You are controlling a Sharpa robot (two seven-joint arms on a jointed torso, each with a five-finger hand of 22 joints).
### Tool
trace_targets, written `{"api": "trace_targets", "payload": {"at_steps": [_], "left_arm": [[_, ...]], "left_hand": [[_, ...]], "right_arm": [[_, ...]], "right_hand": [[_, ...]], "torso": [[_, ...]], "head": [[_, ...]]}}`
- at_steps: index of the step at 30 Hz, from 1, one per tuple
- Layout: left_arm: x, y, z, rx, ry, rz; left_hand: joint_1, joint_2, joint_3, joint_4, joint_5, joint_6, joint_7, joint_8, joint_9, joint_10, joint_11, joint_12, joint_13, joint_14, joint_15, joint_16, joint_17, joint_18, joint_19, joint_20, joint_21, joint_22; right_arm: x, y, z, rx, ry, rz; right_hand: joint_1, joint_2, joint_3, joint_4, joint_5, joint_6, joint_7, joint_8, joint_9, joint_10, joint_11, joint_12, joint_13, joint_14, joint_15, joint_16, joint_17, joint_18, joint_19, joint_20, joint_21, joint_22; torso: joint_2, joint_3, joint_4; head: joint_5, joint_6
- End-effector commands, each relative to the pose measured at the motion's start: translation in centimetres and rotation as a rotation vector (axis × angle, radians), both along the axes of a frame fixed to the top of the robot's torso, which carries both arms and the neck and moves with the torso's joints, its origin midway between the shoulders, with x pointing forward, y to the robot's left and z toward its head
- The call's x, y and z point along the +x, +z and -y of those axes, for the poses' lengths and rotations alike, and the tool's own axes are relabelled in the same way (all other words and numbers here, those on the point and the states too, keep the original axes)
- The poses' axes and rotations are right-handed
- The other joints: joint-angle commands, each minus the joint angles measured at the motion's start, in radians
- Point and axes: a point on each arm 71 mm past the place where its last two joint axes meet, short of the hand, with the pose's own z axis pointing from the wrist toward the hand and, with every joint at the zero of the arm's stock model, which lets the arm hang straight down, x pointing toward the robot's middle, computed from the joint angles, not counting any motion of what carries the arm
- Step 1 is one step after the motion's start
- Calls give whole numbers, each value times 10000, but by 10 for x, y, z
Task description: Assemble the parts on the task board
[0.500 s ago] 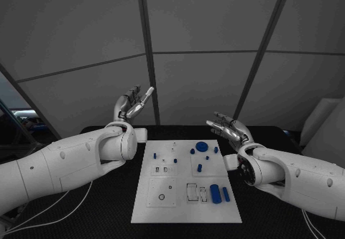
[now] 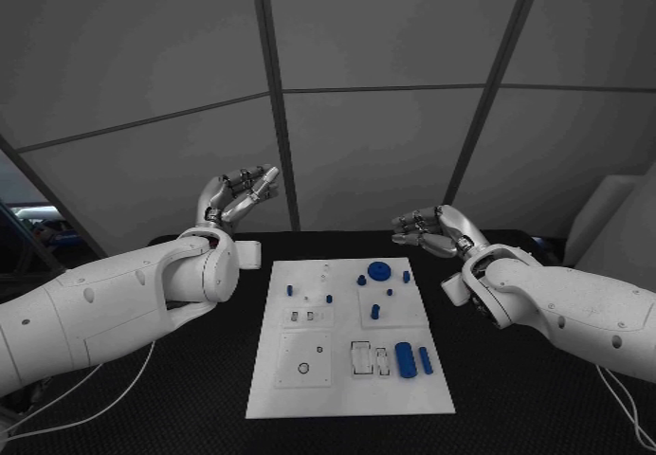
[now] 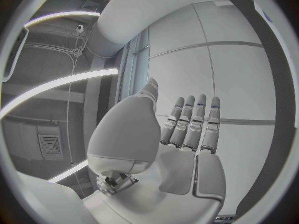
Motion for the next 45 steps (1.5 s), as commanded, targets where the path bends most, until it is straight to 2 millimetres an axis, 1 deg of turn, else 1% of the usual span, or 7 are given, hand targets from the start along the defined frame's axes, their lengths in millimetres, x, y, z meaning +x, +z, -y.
{"api": "trace_targets", "payload": {"at_steps": [1,4,10,14,25,29,45], "left_arm": [[-5,3,5,33,-1166,151],[-12,6,4,-18,-1496,138],[-24,10,3,-136,-1944,61],[-30,12,4,-239,-2167,-14],[-48,19,12,-529,-2645,-167],[-52,21,13,-577,-2758,-174],[-55,23,12,-605,-2784,-129]], "left_hand": [[563,305,62,-547,51,2051,294,419,116,2429,-267,415,38,2548,-524,663,233,559,2372,-285,859,307],[529,375,-41,-696,49,2193,278,234,-18,2619,-286,149,-126,2738,-549,472,170,543,2559,-339,765,197],[433,377,-151,-738,47,2226,291,116,-94,2648,-270,-18,-181,2798,-543,353,134,538,2614,-336,691,128],[387,378,-207,-756,47,2241,296,66,-125,2661,-263,-88,-190,2815,-537,296,118,536,2630,-333,654,95],[322,385,-335,-836,47,2227,304,-82,-202,2638,-240,-286,-199,2829,-515,144,73,533,2652,-317,551,9],[300,387,-392,-878,47,2204,312,-155,-230,2611,-227,-379,-201,2829,-504,75,54,533,2671,-310,513,-26],[276,411,-456,-938,47,2184,331,-245,-250,2585,-207,-494,-199,2806,-485,-30,24,533,2718,-300,474,-67]], "right_arm": [[3,3,-6,-2608,1007,903],[10,12,-7,-3658,1170,1213],[27,28,-16,-5724,1283,1655],[37,34,-24,-6866,1263,1904],[42,42,-51,-8930,1229,2736],[40,43,-57,-9335,1286,2919],[32,42,-74,-9862,1826,2927]], "right_hand": [[137,-267,318,-38,319,1462,-291,60,-25,1709,-464,-179,5,2778,-787,768,592,186,1886,-811,1681,798],[57,-391,338,-22,465,1681,-399,-45,-45,2026,-624,-361,13,3763,-1025,1303,1015,198,2414,-1094,2508,1249],[-277,-615,494,17,670,1924,-524,-296,-54,2311,-741,-736,26,4548,-1160,2396,1940,190,2786,-1365,3563,1848],[-514,-768,870,14,739,2069,-567,-554,-43,2370,-745,-812,36,4415,-1182,3743,3013,183,2770,-1394,4296,2286],[-721,-1065,1173,51,670,1985,-613,-812,-53,1965,-717,-855,15,4226,-1095,4449,3637,191,2596,-1328,4704,2531],[-810,-1214,1217,119,590,1796,-698,-854,-65,1671,-701,-844,23,4349,-1062,5555,4790,201,2633,-1294,4905,2633],[-747,-1373,1058,417,482,1470,-901,-834,-46,1027,-571,-798,72,4400,-962,7788,7067,206,2706,-1178,5348,2834]], "torso": [[129,26,-74],[235,31,-81],[503,27,-78],[676,19,-47],[1339,-66,42],[1540,-96,39],[1754,-111,78]], "head": [[19,8],[34,74],[11,132],[-39,147],[-130,224],[-145,221],[-119,148]]}}
